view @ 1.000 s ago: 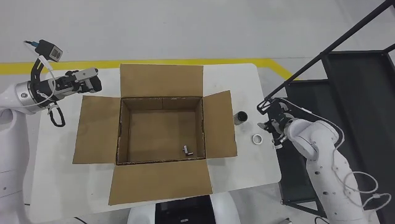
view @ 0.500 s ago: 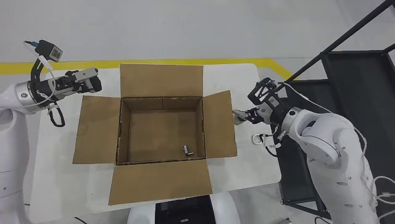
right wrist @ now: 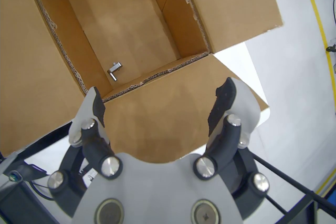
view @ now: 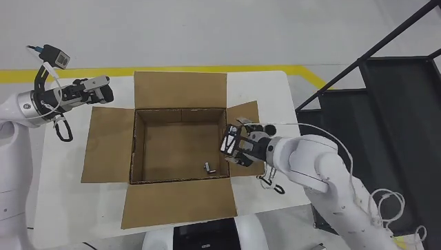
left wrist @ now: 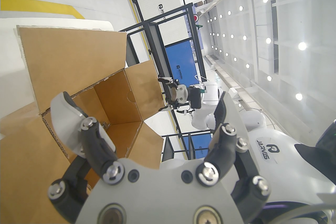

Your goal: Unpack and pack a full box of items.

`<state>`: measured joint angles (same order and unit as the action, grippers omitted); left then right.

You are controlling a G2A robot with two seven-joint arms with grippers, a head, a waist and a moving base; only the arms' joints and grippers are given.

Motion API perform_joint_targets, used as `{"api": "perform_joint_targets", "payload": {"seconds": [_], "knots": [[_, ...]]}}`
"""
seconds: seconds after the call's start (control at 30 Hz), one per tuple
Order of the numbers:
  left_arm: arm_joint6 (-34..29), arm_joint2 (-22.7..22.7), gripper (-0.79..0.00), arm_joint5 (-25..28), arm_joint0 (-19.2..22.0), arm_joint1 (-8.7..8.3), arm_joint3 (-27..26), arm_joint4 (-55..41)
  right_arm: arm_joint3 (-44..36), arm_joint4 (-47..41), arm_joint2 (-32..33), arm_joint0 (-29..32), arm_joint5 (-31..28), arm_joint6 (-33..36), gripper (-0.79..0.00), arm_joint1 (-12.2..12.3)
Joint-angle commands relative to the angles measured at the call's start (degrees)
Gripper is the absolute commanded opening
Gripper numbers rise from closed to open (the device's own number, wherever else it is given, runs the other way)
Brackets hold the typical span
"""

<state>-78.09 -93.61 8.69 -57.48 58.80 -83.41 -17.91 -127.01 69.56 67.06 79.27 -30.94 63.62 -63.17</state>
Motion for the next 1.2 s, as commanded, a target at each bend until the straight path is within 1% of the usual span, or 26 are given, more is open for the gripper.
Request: {"api": "perform_joint_targets", "payload": {"seconds": [0.0, 0.2, 0.37, 1.07, 1.17], "knots": [[0.0, 0.0, 0.0, 0.0, 0.0, 0.0, 0.0, 0.0, 1.2, 2.3, -4.3, -2.0, 0.5, 1.9, 0.0, -0.4], [0.0, 0.0, 0.0, 0.0, 0.0, 0.0, 0.0, 0.0, 6.6, 4.5, -12.1, -7.8, 4.7, 6.1, 0.0, -1.8], [0.0, 0.0, 0.0, 0.0, 0.0, 0.0, 0.0, 0.0, 11.0, 2.3, -16.0, -12.4, 8.2, 10.0, 0.0, -3.1], [0.0, 0.0, 0.0, 0.0, 0.0, 0.0, 0.0, 0.0, 11.0, 2.3, -16.0, -12.4, 8.2, 10.0, 0.0, -3.1], [0.0, 0.0, 0.0, 0.0, 0.0, 0.0, 0.0, 0.0, 11.6, 2.6, -17.8, -13.1, 6.0, 7.1, 0.0, -3.3]]}}
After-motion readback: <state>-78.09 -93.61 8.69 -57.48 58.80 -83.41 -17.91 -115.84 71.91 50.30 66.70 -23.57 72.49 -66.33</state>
